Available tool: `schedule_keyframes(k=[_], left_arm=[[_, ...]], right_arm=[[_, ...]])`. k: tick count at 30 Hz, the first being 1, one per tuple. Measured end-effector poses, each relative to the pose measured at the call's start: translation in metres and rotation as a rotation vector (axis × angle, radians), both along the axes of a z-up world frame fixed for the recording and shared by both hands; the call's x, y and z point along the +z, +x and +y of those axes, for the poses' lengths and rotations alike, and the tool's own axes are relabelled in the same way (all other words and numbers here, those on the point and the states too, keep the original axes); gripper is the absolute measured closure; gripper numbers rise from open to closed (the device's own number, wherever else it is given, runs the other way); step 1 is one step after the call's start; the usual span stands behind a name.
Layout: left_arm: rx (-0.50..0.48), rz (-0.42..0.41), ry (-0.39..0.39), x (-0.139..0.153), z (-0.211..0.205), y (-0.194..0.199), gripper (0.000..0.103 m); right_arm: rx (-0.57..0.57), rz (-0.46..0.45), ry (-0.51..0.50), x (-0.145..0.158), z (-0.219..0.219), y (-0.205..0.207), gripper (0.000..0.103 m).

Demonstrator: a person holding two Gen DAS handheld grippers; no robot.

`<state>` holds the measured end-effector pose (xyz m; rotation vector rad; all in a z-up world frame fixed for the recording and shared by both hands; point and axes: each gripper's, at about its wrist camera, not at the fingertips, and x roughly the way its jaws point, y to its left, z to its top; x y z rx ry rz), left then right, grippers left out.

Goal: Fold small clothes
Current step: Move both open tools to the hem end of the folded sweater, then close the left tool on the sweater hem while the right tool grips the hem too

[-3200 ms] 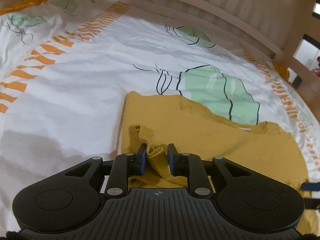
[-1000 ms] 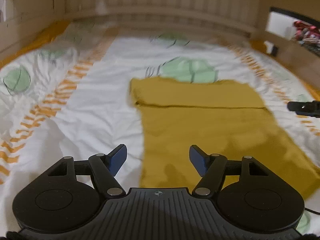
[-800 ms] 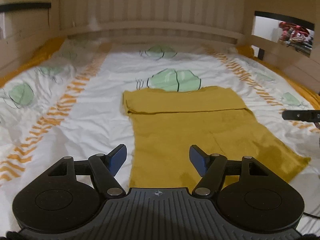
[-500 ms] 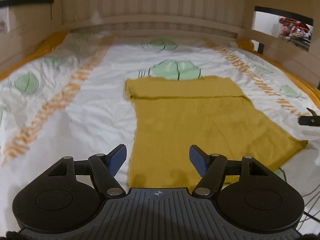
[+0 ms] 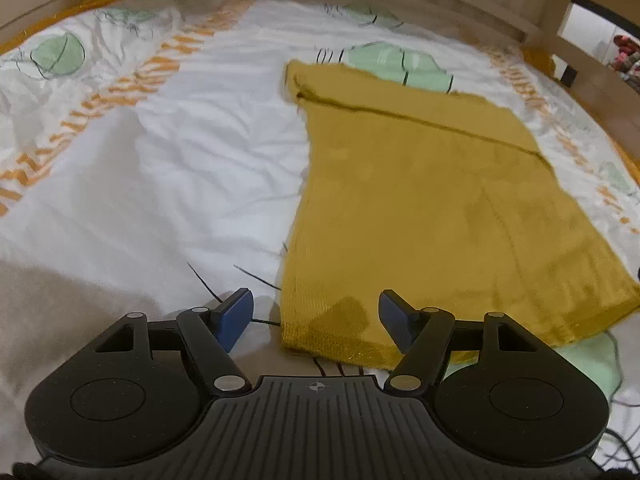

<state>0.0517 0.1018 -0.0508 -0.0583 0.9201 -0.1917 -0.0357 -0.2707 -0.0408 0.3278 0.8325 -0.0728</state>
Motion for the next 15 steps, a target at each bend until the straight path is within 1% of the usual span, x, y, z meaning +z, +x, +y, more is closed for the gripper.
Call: schedule_keyframes(k=[3,9,15], left_arm=[[-0.017,0.03,0.004,-0.007,-0.001,0.003,0.035],[-0.045,0.058,0.028,-0.014,-0.008,0.006,0.034],[-0.058,0.092,0.004,-0.02,-0.009,0.013,0.031]], right_arm=[[0.01,0.029,0.005,-0.004,0.001,0.005,0.006],[0.034,0.079,0.03,-0.014,0.001,0.014,0.004],[0.049,0.099,0.053,-0.019,0.0,0.019,0.003]])
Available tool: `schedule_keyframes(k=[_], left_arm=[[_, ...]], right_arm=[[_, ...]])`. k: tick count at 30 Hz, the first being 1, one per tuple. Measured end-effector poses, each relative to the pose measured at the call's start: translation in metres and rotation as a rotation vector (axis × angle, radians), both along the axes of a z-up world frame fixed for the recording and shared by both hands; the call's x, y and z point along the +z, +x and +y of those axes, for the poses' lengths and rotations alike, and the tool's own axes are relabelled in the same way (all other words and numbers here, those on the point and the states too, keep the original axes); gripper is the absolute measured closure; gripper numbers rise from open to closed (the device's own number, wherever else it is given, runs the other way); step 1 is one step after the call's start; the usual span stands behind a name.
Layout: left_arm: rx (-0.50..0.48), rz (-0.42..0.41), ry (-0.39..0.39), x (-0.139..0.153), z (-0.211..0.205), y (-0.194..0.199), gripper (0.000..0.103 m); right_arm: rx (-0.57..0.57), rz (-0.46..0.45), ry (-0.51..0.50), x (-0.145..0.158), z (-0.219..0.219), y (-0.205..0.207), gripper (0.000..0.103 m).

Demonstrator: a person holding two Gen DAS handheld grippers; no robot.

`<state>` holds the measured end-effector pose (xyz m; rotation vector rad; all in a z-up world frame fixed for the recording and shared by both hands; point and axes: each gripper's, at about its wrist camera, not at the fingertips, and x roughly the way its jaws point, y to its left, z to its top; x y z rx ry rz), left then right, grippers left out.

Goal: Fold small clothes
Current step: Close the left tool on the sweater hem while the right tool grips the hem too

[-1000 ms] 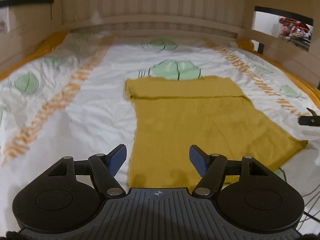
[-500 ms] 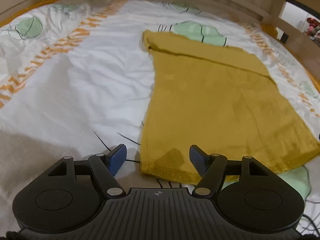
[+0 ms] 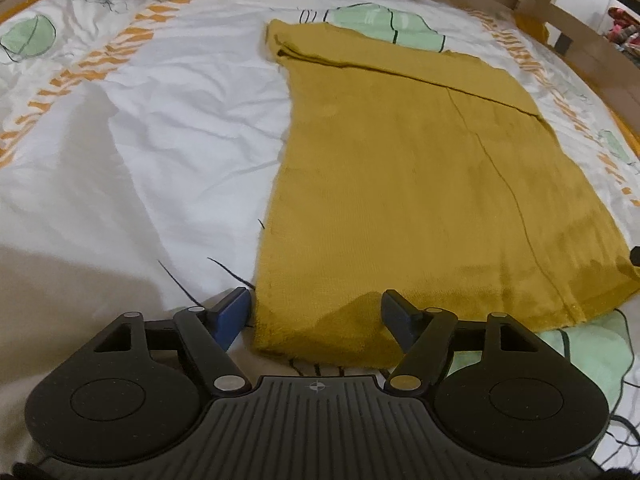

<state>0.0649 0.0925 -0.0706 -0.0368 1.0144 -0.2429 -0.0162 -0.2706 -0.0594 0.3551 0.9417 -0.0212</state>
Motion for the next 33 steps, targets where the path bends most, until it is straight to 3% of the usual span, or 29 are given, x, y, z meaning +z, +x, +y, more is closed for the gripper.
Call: schedule_keyframes(k=[8,13,31,33], left_arm=[[-0.033,0.027,0.001,-0.008,-0.006,0.01,0.024],[-0.026,0.033,-0.046,-0.012,-0.002,0.019,0.022],[-0.068,0.078,-0.061,0.0,0.003,0.011,0.023],[-0.07,0.077,-0.044,0.0,0.001,0.011,0.029]], right_arm=[[0.0,0.02,0.04,-0.006,-0.004,0.008,0.003],[0.005,0.028,0.05,-0.007,-0.005,0.011,0.002],[0.014,0.011,0.074,-0.006,-0.006,0.005,0.002],[0.014,0.01,0.074,-0.006,-0.006,0.005,0.002]])
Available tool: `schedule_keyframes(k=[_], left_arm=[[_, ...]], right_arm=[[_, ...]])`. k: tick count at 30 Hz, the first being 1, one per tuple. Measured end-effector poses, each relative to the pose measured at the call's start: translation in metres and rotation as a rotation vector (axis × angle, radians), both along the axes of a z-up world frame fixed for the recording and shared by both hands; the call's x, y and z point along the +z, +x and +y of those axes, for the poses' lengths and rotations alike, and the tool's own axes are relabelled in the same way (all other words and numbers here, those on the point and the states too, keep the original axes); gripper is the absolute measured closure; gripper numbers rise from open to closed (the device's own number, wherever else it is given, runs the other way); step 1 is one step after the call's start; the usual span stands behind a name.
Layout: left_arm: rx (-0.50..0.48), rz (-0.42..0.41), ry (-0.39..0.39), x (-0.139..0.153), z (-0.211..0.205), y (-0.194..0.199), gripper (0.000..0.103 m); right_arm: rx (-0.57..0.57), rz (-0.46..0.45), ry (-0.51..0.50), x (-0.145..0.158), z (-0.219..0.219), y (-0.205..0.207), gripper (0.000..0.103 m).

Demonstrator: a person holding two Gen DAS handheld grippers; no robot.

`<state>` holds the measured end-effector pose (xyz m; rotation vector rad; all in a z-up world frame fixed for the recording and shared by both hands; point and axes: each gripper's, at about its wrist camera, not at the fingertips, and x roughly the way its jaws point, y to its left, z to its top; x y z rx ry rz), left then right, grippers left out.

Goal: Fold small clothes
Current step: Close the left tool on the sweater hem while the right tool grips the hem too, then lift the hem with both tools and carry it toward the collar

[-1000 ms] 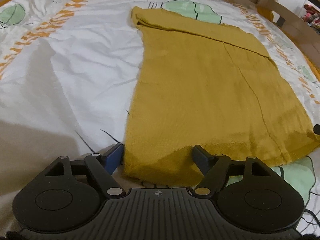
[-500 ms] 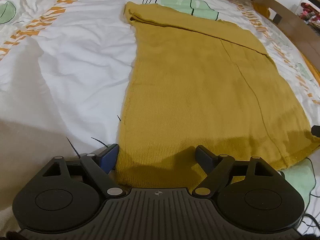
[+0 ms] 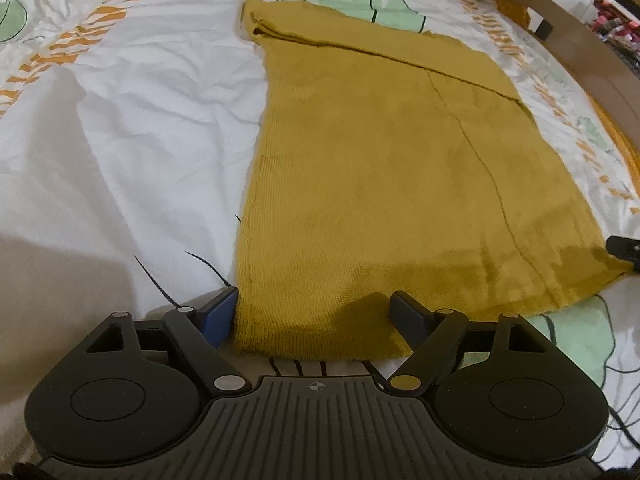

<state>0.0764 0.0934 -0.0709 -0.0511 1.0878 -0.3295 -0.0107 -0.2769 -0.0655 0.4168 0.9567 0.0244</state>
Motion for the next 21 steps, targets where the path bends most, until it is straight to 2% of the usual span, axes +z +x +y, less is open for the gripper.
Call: schedule_keyframes(k=[1,4,7,9,11,13,14,15,18,21], left_arm=[[0.007,-0.007,0.005,0.0,0.001,-0.001,0.041],[0.064,-0.021,-0.032,0.0,0.012,-0.003,0.065],[0.118,-0.008,-0.091,-0.001,0.025,-0.001,0.08],[0.13,-0.006,-0.109,-0.002,0.029,0.0,0.082],[0.123,-0.013,-0.106,-0.001,0.027,0.0,0.084],[0.113,-0.021,-0.105,-0.001,0.025,-0.001,0.088],[0.111,-0.023,-0.111,-0.001,0.025,-0.002,0.089],[0.113,-0.026,-0.119,0.0,0.026,-0.002,0.09],[0.121,-0.039,-0.149,0.001,0.029,-0.004,0.095],[0.125,-0.064,-0.18,0.004,0.032,-0.008,0.096]], right_arm=[[0.0,0.0,0.0,0.0,0.0,0.0,0.002],[0.001,0.0,0.003,0.0,0.0,0.001,0.002],[0.0,-0.006,0.011,0.001,0.0,-0.001,0.003],[-0.003,-0.012,0.016,0.002,-0.002,-0.003,0.004],[-0.013,-0.014,0.011,0.003,-0.002,-0.004,0.012],[-0.021,-0.012,0.014,0.003,-0.004,-0.006,0.042],[-0.024,-0.008,0.026,0.002,-0.005,-0.006,0.049],[-0.026,-0.005,0.043,0.0,-0.007,-0.007,0.062],[-0.035,-0.02,0.067,0.001,-0.01,-0.009,0.079],[-0.035,-0.063,0.084,0.005,-0.01,-0.014,0.083]])
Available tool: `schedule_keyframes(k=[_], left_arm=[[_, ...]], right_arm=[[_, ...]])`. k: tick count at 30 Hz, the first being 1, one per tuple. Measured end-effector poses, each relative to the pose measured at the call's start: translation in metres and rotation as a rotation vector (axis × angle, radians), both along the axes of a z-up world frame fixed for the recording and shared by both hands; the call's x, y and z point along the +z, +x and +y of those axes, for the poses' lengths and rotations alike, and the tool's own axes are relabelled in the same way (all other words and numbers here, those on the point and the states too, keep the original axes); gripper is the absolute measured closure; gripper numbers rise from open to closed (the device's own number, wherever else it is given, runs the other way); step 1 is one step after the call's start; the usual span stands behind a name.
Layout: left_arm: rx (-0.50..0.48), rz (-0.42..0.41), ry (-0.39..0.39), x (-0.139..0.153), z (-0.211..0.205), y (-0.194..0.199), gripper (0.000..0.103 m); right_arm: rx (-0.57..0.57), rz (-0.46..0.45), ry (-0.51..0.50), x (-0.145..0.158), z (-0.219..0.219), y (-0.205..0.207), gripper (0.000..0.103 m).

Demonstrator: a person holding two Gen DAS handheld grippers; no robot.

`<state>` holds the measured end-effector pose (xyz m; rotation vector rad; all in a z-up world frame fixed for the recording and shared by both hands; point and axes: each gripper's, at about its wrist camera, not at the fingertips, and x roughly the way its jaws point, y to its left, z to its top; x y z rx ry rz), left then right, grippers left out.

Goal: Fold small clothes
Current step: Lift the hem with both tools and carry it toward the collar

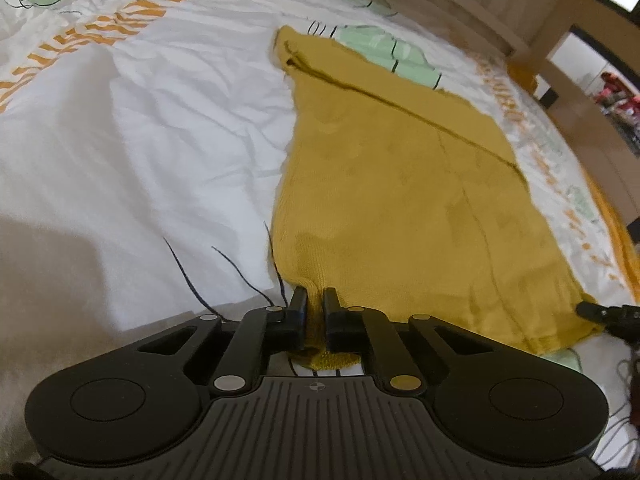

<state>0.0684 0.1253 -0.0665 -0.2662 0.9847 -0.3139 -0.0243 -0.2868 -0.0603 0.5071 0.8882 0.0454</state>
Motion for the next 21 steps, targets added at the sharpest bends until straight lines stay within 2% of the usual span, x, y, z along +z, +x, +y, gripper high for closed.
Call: schedule_keyframes(k=[9,15,21], left_arm=[[0.05,-0.115,-0.07,0.022,0.005,-0.009,0.096],[0.071,-0.157,-0.094,0.039,0.006,-0.006,0.097],[0.083,-0.21,-0.13,0.065,0.009,0.012,0.099]], right_arm=[[-0.041,-0.147,0.098,0.019,-0.012,-0.011,0.084],[-0.052,-0.191,0.164,0.027,-0.018,-0.005,0.084],[-0.032,-0.232,0.174,0.039,-0.019,0.016,0.085]])
